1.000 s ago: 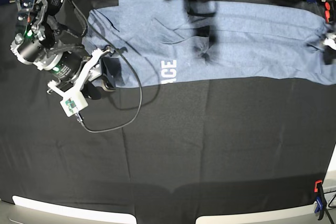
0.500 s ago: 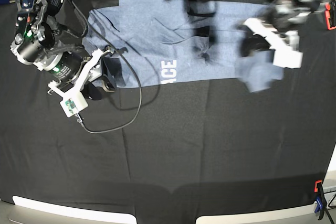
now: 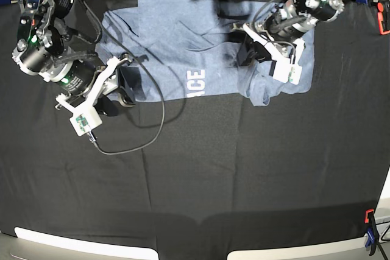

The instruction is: Layout the t-shirt on the table in an organized manner, then fold the t-shirt properly

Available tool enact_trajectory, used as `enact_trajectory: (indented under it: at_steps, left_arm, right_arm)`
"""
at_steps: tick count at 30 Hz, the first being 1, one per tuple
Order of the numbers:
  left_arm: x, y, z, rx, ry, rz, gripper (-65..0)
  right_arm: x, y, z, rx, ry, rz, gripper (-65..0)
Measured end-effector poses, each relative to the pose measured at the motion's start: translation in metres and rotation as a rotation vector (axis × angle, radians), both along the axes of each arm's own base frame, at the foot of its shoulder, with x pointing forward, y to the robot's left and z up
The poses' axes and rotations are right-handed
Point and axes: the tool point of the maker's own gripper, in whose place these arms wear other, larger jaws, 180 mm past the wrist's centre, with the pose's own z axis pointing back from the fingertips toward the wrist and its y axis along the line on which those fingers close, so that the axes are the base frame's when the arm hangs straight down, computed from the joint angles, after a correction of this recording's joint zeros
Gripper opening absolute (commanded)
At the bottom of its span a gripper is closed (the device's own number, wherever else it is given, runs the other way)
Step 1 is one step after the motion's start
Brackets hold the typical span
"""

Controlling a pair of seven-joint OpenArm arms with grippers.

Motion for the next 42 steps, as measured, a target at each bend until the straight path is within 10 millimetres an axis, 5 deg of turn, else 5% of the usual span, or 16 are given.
enact_trajectory:
  at_steps: [4,9,12,17,21,27,35,38,42]
  left_arm:
    - [-0.001,-0.022,0.014,-0.051,-0.059,-0.098,-38.0]
    - [0.006,-0.039,0.051,-0.112,-0.191,-0.249,-37.0]
    - [0.016,-0.007,0.059,-0.033,-0.237,-0.205,-37.0]
    - [0.010,0.061,0.037,0.103,-0.166,-0.080,-37.0]
    - [-0.013,0.078,0.020,0.134,-0.084,-0.056,-37.0]
    - [-0.045,0.051,0.009,0.044,0.001,-0.119,-37.0]
    - [-0.085,-0.041,0.036,-0.212,-0.010,-0.453,-37.0]
    - [-0.081,-0.047,0.047,-0.251,-0.048,-0.491,-37.0]
    - [-0.045,-0.021,0.053,-0.173,-0.139,-0.408,-37.0]
  right_arm:
    - [0.000,0.000,0.000,0.000,0.000,0.000,-40.0]
    - [0.000,-0.001,0.000,-0.005,0.001,-0.001,-40.0]
    - [0.000,-0.002,-0.001,-0.011,0.002,-0.002,-40.0]
    - [0.000,-0.002,-0.001,-0.012,0.002,-0.002,-40.0]
    - [0.000,-0.002,-0.001,-0.014,0.003,-0.003,-40.0]
    - [0.000,-0.002,-0.001,-0.012,0.003,-0.002,-40.0]
    - [-0.001,-0.002,-0.001,-0.012,0.007,-0.002,-40.0]
    - [-0.003,-0.003,-0.005,-0.024,0.025,-0.002,-40.0]
    - [-0.004,-0.010,-0.006,-0.029,0.039,-0.025,-36.6]
